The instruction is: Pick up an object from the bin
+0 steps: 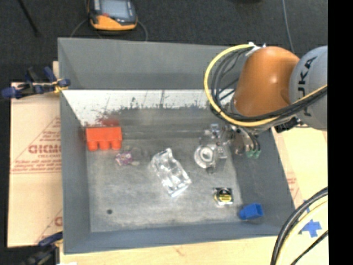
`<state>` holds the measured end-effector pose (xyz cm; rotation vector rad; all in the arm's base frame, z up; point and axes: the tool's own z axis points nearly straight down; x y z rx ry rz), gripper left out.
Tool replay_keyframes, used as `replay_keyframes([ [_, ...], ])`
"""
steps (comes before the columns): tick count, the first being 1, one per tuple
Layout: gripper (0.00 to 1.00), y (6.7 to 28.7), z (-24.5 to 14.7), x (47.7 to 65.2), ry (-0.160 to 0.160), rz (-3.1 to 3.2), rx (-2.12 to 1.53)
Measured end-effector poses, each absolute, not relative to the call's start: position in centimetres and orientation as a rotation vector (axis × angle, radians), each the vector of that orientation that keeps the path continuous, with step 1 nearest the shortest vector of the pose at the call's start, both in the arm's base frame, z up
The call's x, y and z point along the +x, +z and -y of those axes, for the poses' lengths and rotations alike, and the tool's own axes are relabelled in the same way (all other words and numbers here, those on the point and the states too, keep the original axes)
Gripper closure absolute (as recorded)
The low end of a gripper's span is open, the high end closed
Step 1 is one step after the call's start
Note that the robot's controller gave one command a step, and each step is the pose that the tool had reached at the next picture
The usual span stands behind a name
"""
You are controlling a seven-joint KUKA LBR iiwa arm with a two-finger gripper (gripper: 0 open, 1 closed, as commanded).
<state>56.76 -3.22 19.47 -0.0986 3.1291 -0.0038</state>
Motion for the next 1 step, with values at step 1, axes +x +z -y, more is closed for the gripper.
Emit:
replay_keyframes([
  [1,1.0,24.07,4.7,55.91,-0.004,-3.061,-0.671],
])
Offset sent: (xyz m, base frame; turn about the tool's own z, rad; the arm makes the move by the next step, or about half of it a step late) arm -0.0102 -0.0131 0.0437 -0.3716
